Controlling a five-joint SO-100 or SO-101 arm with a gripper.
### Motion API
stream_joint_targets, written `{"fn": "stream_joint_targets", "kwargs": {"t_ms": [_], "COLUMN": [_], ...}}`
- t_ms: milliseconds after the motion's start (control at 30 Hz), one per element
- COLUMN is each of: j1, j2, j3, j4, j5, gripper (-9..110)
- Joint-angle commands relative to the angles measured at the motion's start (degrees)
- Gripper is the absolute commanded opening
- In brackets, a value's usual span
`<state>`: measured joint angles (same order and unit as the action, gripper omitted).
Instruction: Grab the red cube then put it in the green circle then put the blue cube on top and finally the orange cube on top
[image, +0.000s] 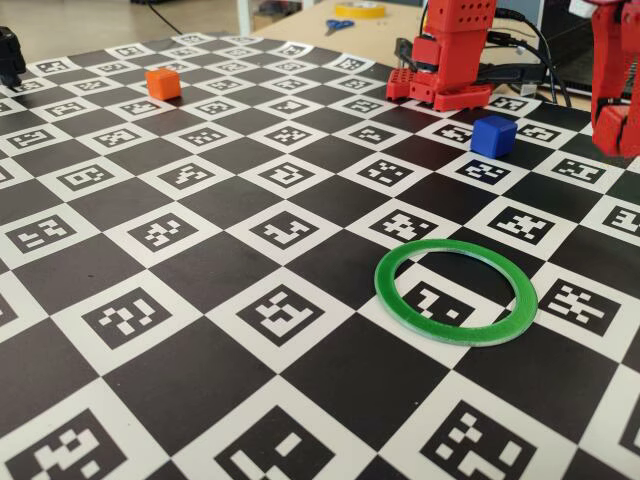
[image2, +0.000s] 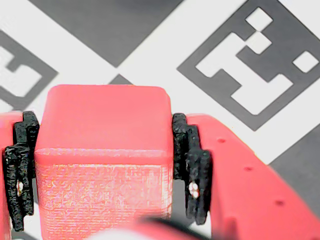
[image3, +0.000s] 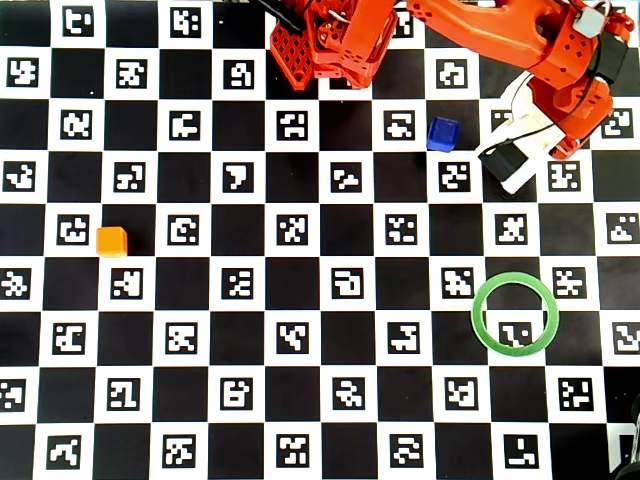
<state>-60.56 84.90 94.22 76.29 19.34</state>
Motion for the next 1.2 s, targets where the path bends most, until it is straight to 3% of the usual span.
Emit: {"fn": "stream_joint_targets", "kwargs": {"t_ms": [0, 567, 1167], "j1": [3.0, 17.1, 22.0], "j2": [6.8, 6.2, -16.9], "j3": [-6.4, -23.1, -47.2], "j4": [3.2, 14.4, 15.8], "j5": [-0.7, -2.2, 14.7], "gripper": [11, 10, 10]}}
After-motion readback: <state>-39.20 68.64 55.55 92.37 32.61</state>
